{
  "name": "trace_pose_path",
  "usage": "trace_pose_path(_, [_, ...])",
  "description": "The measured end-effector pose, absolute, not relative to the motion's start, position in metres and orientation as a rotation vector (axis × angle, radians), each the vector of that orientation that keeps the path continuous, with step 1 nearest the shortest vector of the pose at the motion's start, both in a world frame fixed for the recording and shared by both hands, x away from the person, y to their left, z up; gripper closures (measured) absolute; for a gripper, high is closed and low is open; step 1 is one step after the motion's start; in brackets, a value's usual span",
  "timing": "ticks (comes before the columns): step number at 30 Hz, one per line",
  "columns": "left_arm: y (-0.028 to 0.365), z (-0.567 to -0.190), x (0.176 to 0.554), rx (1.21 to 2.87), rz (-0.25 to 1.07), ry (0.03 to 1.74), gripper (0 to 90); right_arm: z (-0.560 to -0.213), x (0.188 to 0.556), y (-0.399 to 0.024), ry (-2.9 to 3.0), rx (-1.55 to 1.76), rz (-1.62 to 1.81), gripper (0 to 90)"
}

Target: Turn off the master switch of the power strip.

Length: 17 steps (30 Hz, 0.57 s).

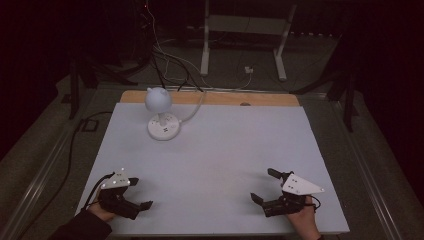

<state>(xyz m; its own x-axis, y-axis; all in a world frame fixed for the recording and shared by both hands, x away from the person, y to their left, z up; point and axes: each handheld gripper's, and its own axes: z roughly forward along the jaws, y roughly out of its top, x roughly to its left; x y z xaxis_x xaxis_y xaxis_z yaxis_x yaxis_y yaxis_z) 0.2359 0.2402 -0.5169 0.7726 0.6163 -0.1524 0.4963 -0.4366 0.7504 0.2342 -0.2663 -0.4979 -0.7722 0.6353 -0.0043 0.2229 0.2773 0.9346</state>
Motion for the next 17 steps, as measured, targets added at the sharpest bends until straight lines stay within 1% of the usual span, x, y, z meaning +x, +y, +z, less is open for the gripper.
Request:
trace_pose_path(4, [0.2458, -0.5209, 0.231, 2.118, 0.223, 0.831, 0.2, -0.4978, 0.2326, -0.2679, 2.168, 0.789, 1.506, 0.1])
trace_pose_path(6, [0.2482, -0.5245, 0.2307, 2.119, 0.225, 0.847, 0.2, -0.4983, 0.2332, -0.2675, 2.171, 0.787, 1.505, 0.1])
trace_pose_path(17, [0.246, -0.5262, 0.2339, 2.101, 0.234, 0.814, 0.2, -0.4996, 0.2338, -0.2659, 2.186, 0.78, 1.493, 0.1])
